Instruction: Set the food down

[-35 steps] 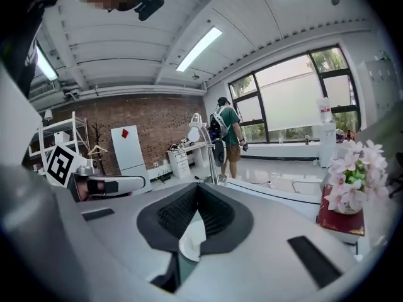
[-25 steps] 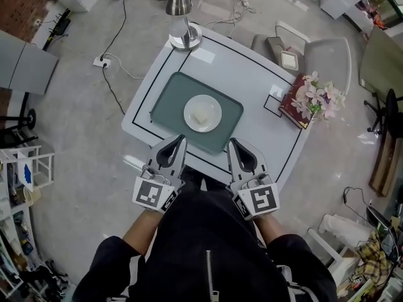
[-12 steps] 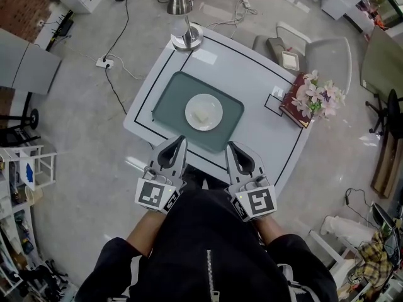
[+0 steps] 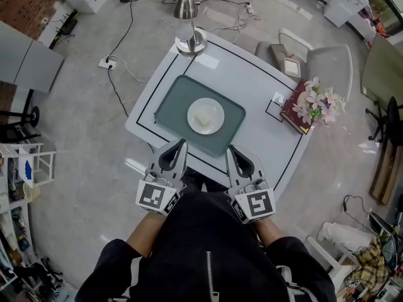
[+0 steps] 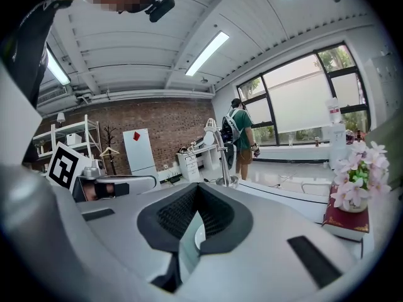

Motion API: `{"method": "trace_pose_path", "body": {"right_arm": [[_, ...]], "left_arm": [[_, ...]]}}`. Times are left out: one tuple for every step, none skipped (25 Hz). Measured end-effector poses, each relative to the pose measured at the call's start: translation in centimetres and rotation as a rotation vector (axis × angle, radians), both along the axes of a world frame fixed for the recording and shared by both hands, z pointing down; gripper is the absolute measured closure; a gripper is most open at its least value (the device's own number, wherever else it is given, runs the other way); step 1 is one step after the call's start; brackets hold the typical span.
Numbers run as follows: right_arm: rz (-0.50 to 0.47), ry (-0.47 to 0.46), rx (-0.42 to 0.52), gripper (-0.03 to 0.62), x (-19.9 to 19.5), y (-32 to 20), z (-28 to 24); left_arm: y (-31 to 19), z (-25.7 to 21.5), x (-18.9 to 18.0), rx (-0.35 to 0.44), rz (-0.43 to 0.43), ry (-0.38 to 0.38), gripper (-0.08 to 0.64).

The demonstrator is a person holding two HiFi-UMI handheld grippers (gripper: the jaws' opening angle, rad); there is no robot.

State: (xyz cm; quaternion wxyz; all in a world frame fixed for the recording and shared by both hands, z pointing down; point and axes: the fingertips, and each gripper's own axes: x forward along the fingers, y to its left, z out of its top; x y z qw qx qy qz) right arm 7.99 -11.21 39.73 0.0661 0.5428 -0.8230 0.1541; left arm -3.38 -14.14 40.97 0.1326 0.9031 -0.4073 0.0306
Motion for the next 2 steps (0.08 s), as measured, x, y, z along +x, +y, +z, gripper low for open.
{"method": "trace_pose_path", "body": {"right_arm": [[-0.001,-0.001,-0.002,0.584,-0.05,0.00,0.04],[-0.003,-0.002,-0.003,0.584,-0.10,0.00,0.08]], "left_arm": [[-0.01,-0.04,-0.09,0.002,-0.003,0.000,0.555],[-0.01,-0.10,-0.17,0.005,-0.007,0.001,0.555]]}}
